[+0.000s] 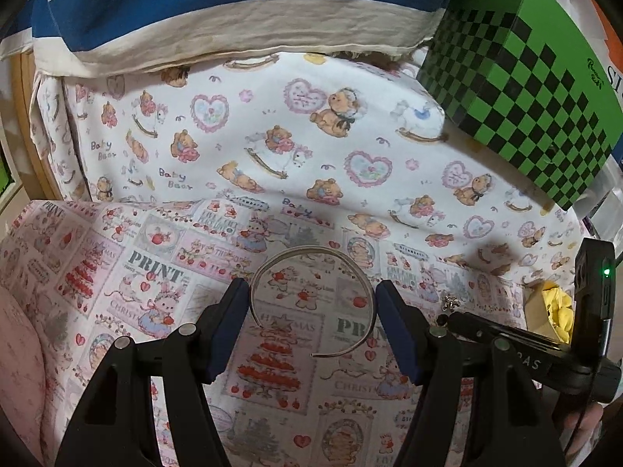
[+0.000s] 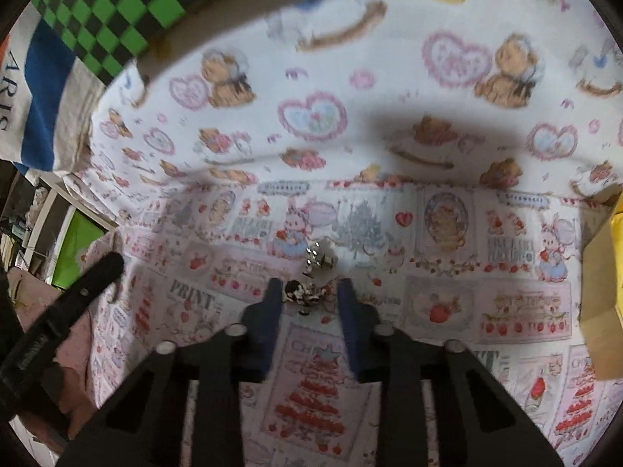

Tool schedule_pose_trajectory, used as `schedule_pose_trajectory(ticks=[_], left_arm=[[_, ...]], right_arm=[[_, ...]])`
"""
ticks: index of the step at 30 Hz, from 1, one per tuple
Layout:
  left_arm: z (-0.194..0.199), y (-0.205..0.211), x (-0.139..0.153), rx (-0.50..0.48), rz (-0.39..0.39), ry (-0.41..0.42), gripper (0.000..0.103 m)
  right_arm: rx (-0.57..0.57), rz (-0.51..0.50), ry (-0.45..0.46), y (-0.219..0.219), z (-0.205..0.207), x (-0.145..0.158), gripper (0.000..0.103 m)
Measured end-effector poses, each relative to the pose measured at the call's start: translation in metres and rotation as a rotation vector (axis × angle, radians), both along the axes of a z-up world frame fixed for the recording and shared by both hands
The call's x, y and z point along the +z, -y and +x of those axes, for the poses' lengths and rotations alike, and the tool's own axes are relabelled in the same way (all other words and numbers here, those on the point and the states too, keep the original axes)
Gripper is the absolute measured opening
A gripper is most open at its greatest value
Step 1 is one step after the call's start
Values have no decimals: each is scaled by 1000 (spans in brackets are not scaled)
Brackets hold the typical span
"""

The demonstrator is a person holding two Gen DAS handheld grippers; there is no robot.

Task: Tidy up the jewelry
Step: 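Grasp a silver earring with the right tool while the left tool holds the bangle, then carry the bangle and earring over the yellow-lined box and open both tools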

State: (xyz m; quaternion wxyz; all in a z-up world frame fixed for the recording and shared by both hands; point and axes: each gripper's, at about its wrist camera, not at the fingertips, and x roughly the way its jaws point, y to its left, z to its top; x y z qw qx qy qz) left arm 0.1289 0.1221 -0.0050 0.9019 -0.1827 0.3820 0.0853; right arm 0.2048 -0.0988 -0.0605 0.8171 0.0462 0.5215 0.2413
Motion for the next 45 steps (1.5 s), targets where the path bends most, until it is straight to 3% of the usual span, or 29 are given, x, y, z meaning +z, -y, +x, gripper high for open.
schedule_pose_trajectory(ticks=[1, 11, 19, 27, 32, 37, 45], left_arm=[[0, 1, 0, -2, 2, 2, 66], [-6, 12, 7, -15, 47, 35, 66], [-17, 22, 20, -28, 84, 116, 66], [-31, 34, 38, -36, 127, 191, 66], [-51, 45, 59, -57, 147, 273, 66], [-62, 64, 87, -121, 140, 327, 66], [-61, 99, 140, -198, 131, 391, 66]], right_arm=[[-6, -6, 3, 1, 0, 0, 14], [-9, 51, 86, 48, -29, 25, 14], [-2, 18, 324, 97, -81, 58, 14], [-79, 39, 573, 135, -107, 93, 14], [-110, 44, 664, 144, -115, 104, 14], [-106, 32, 693, 148, -119, 109, 14], [-125, 26, 811, 161, -124, 140, 13]])
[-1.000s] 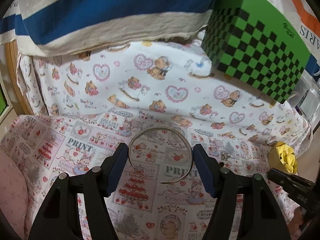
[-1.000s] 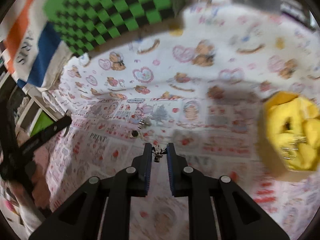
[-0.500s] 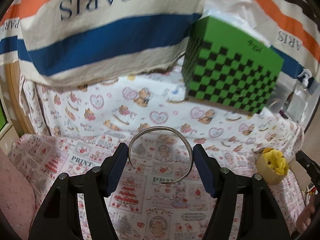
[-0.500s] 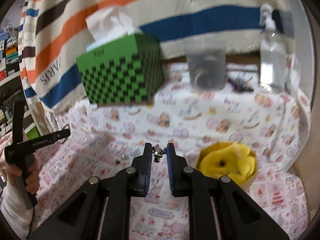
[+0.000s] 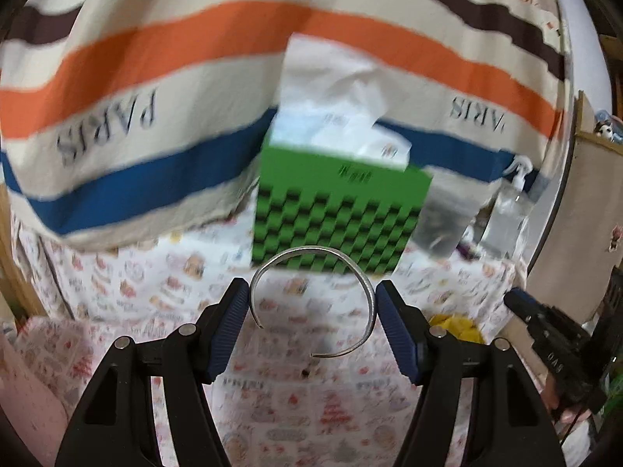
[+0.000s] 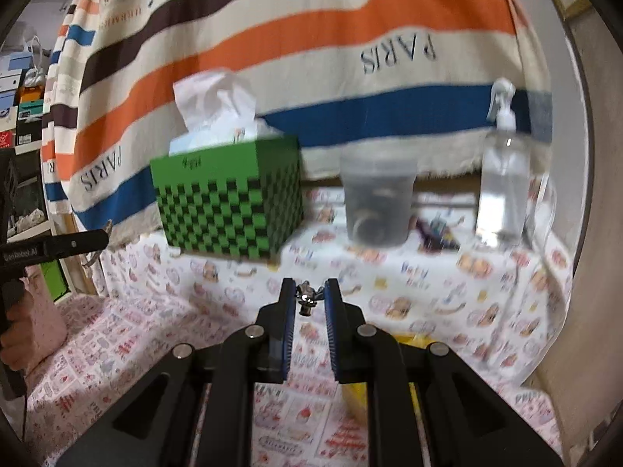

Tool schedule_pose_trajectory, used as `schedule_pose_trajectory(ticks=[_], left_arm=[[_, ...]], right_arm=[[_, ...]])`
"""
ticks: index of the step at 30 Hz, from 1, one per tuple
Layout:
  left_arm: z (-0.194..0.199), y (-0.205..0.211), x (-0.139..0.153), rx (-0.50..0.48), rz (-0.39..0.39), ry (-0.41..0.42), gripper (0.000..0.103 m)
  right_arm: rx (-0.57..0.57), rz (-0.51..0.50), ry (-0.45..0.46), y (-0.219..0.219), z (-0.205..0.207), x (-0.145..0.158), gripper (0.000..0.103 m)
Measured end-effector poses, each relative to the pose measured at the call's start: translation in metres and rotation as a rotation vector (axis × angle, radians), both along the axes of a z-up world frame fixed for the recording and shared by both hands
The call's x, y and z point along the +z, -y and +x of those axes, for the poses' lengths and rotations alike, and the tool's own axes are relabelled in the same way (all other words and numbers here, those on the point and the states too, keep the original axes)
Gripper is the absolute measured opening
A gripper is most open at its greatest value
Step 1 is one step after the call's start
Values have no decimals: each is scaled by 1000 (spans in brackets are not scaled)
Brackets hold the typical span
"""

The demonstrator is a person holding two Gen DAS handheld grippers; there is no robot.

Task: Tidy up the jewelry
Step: 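Carry the bangle and earring over the yellow-lined box and open both tools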

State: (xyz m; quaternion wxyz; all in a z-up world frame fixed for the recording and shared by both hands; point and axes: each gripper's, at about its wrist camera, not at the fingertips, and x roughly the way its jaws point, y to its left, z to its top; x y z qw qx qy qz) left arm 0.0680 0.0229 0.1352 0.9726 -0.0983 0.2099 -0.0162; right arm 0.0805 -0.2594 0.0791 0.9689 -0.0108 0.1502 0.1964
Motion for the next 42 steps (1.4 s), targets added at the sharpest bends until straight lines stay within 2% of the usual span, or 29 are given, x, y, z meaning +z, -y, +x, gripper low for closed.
schedule_pose_trajectory(ticks=[6, 13, 20, 31, 37, 42], left_arm=[[8, 28, 39, -62, -21, 76, 66], [33, 67, 51, -147, -40, 85, 66], [62, 95, 20, -225, -44, 11, 66], [90, 113, -21, -224, 2, -85, 66], [109, 123, -40, -230, 16, -148, 66], [120, 142, -50, -284, 38, -191, 66]], right_arm=[[-17, 38, 56, 14, -2, 17, 13], [-57, 53, 75, 28, 0, 17, 13], [-95, 74, 52, 40, 11, 3, 13], [-120, 65, -35, 50, 31, -23, 14], [-139, 82, -137, 64, 50, -37, 14], [-141, 165, -234, 87, 66, -50, 14]])
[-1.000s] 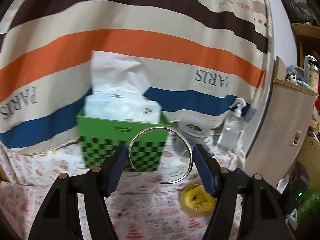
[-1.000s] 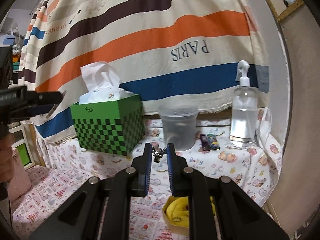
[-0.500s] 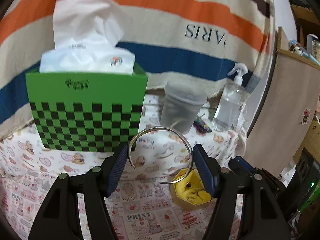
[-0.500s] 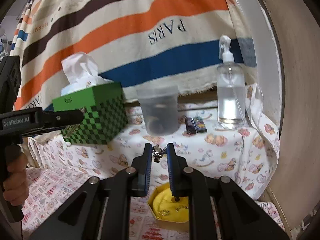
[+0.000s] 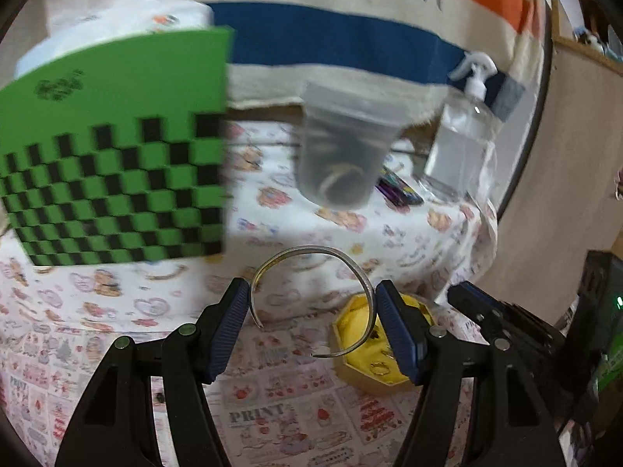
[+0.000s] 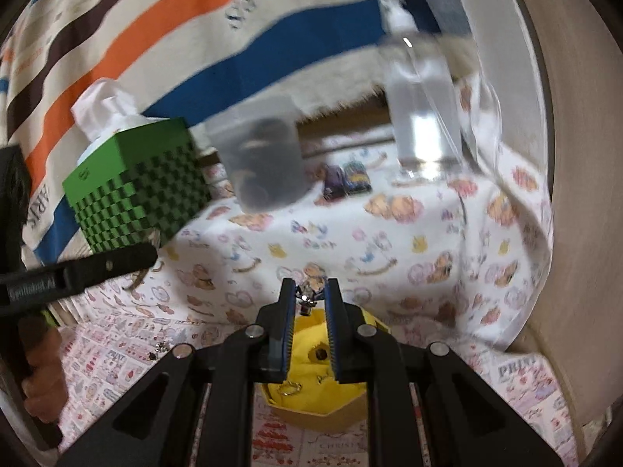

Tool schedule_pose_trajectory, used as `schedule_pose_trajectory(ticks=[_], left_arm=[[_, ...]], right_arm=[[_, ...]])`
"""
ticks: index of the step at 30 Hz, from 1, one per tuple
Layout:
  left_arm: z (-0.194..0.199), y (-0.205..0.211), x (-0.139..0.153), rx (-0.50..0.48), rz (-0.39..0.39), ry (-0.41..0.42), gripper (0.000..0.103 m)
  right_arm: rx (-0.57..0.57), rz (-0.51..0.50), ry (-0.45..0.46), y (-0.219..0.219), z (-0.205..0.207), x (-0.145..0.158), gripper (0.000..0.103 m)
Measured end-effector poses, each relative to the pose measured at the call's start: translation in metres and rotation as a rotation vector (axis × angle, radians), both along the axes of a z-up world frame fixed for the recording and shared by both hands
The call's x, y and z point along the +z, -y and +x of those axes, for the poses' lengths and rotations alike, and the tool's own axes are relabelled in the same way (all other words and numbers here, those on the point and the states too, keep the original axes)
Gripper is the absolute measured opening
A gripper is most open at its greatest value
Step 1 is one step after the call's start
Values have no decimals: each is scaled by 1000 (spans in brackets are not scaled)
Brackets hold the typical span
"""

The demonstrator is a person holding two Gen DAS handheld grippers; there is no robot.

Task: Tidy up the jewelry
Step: 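Carry the bangle and earring over the yellow-lined box and open both tools, then move the left tool back over the black-stone earring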

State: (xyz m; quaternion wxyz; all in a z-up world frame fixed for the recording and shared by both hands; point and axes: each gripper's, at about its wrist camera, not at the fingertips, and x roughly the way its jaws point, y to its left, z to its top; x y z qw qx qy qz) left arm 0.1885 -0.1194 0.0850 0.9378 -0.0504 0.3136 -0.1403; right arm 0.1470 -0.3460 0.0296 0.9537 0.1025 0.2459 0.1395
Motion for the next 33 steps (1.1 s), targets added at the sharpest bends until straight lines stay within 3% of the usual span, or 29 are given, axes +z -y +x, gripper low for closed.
schedule_pose_trajectory(ticks=[4, 7, 9, 13, 16, 17, 22, 26, 29, 31, 33], left_arm=[[13, 22, -9, -52, 17, -55, 66], [25, 35, -22, -148, -53, -148, 66], [31, 44, -31, -183, -68, -195, 66], [41, 59, -48, -214, -86, -256, 66], [43, 56, -54, -196, -128, -265, 68], [42, 55, -54, -194, -132, -262, 73], [29, 43, -44, -159, -108, -214, 79], [8, 19, -30, -94, -29, -141, 84], [-7, -15, -10, -28, 78, -37, 89], [-18, -44, 6, 48, 99, 35, 98], [-26, -70, 20, 105, 100, 91, 101]], right_arm=[[-9, 59, -64, 16, 10, -10, 14], [2, 111, -90, 25, 14, -14, 14], [12, 146, -107, 30, 17, -15, 18], [8, 227, -109, 44, 18, -16, 39], [-5, 268, -118, 54, 18, -18, 39], [-13, 276, -119, 57, 19, -17, 41], [-25, 263, -103, 56, 18, -14, 50], [-24, 217, -79, 47, 14, -9, 63], [-30, 165, -53, 38, 10, -5, 74], [-24, 123, -35, 30, 7, -2, 75], [-16, 91, -17, 22, 3, 0, 78]])
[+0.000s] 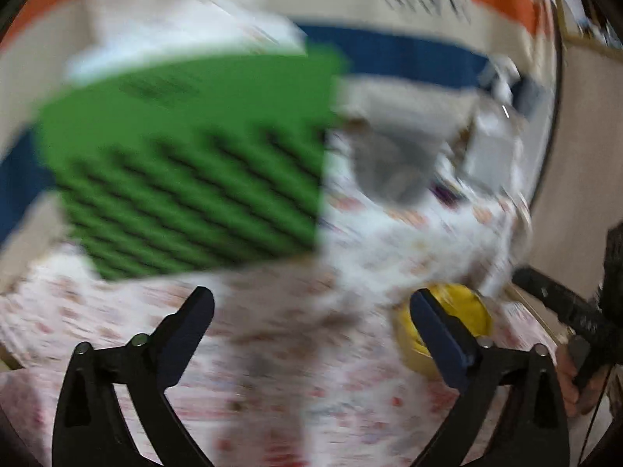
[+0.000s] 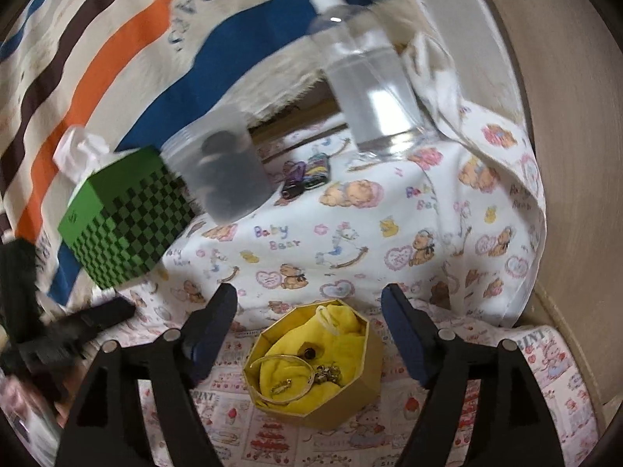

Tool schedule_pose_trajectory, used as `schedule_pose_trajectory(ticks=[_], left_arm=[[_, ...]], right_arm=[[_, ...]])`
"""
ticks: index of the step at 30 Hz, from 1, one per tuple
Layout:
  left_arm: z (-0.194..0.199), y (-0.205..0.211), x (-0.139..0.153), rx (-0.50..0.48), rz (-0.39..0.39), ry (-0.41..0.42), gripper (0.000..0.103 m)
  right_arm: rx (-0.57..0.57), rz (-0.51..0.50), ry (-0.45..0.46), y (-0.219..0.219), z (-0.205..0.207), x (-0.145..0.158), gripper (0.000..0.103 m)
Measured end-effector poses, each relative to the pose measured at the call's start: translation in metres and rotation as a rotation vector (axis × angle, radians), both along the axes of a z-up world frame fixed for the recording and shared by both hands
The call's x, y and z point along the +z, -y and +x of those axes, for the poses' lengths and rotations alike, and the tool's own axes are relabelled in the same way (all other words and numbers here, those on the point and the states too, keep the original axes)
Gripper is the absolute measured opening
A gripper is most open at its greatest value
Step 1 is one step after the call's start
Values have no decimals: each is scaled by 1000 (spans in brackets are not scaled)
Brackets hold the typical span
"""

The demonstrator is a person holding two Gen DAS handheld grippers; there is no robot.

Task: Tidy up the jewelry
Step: 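Move the left tool back over the black-stone earring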

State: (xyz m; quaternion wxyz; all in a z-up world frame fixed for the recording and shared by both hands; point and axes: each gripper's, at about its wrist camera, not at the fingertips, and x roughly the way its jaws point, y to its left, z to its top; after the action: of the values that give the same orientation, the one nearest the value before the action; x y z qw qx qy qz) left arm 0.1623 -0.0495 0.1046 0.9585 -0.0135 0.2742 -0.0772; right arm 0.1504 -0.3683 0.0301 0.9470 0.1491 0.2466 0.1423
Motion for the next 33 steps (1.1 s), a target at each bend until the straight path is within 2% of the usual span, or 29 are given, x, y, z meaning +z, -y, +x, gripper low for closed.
schedule_pose_trajectory(ticks=[3, 7, 9, 10, 11, 12, 14, 21, 24, 27, 29, 33], left_arm=[[-12, -33, 9, 68, -4, 41, 102], [-9, -61, -5, 139, 16, -22, 102], [-6, -70, -19, 158, -1, -70, 95], [-1, -73, -27, 153, -20, -111, 83], [2, -76, -35, 147, -33, -151, 76], [5, -76, -42, 143, -41, -186, 74], [15, -73, -57, 127, -54, -246, 63], [43, -56, -99, 116, -73, -419, 53], [46, -58, -105, 105, -106, -447, 52], [52, -54, -115, 127, -72, -484, 52], [55, -51, -122, 128, -52, -520, 44], [57, -43, -129, 107, -29, -537, 41]], right_arm=[[14, -42, 24, -11, -5, 3, 81], [21, -100, 48, -24, -10, 3, 86], [26, -113, 47, -29, -11, 2, 86], [27, -120, 46, -31, -10, 1, 86], [28, -128, 45, -32, -10, 0, 86], [27, -135, 45, -33, -10, 0, 86], [18, -150, 41, -35, -9, -3, 86], [8, -145, 26, -32, -7, -4, 86], [4, -145, 23, -31, -6, -4, 86], [-5, -163, 23, -32, -6, -5, 86], [-10, -176, 27, -33, -6, -5, 86], [-8, -179, 34, -33, -8, -3, 86]])
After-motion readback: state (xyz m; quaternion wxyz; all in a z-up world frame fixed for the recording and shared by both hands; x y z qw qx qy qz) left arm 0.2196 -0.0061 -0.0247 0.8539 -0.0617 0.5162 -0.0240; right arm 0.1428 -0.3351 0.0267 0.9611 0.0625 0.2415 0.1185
